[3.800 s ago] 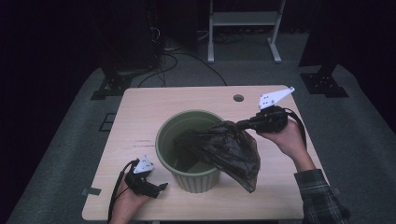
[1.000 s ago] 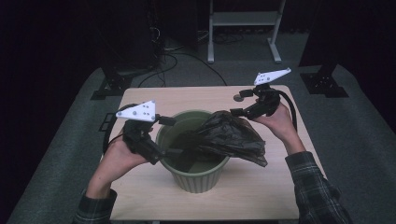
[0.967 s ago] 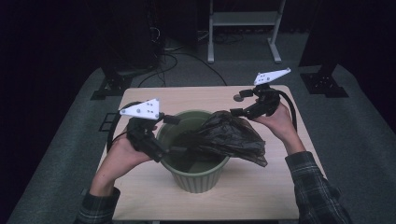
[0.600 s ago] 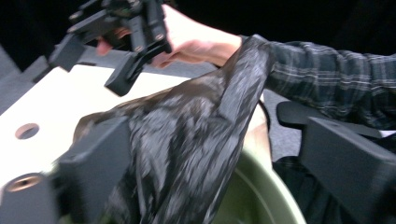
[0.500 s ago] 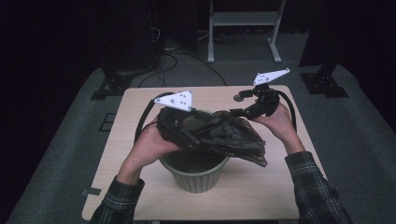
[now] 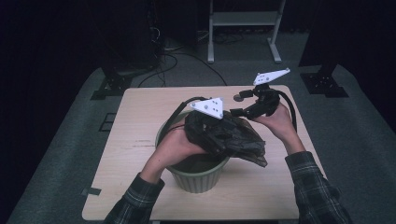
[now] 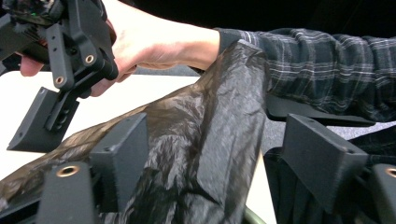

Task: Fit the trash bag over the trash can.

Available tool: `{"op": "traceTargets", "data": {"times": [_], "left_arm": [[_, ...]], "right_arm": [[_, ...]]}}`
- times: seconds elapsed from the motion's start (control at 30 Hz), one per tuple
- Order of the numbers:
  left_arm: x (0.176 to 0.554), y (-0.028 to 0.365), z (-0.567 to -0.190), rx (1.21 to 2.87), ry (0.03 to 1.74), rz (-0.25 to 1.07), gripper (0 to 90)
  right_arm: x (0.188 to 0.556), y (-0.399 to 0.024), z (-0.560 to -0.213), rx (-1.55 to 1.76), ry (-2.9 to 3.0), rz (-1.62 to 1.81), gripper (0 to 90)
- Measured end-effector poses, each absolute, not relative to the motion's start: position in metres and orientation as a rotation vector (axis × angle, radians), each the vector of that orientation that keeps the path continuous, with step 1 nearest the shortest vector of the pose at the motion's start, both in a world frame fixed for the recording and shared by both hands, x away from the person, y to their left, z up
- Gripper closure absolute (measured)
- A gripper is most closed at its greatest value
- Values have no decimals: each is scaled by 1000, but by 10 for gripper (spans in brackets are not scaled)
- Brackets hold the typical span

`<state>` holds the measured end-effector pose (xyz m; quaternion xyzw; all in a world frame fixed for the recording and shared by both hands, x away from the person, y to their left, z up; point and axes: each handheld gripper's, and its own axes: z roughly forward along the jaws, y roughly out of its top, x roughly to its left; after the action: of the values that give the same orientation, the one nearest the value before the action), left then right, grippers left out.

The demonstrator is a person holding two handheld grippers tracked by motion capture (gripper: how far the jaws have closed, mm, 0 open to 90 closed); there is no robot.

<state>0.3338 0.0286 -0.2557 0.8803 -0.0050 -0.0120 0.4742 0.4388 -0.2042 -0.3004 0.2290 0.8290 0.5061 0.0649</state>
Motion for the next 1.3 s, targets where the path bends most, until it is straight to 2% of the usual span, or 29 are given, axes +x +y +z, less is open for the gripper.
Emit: {"op": "traceTargets", "data": {"times": [0.03,0.07,0.1,0.2,0.23,0.33,0.4,0.83,1.1,1.3], "left_arm": [[334,27,-257,2159,-13,-25,337],[334,26,-257,2166,-26,-25,337],[335,27,-259,2177,-35,-19,451],[337,28,-260,2187,-41,-22,664],[337,30,-260,2195,-44,-26,664],[338,35,-260,2202,-20,-29,833],[340,45,-259,2193,31,3,882],[359,106,-258,2108,265,146,897],[379,123,-262,2090,410,235,899],[386,131,-267,2082,459,261,899]], "right_arm": [[439,-205,-300,688,2499,1531,13],[439,-205,-300,688,2499,1531,13],[439,-205,-300,688,2499,1532,14],[438,-205,-300,686,2500,1532,14],[438,-205,-300,686,2500,1532,14],[438,-205,-300,686,2501,1528,14],[437,-207,-300,686,2502,1525,14],[422,-217,-298,670,2494,1533,14],[411,-224,-299,659,2486,1550,14],[404,-232,-301,661,2483,1573,14]]}}
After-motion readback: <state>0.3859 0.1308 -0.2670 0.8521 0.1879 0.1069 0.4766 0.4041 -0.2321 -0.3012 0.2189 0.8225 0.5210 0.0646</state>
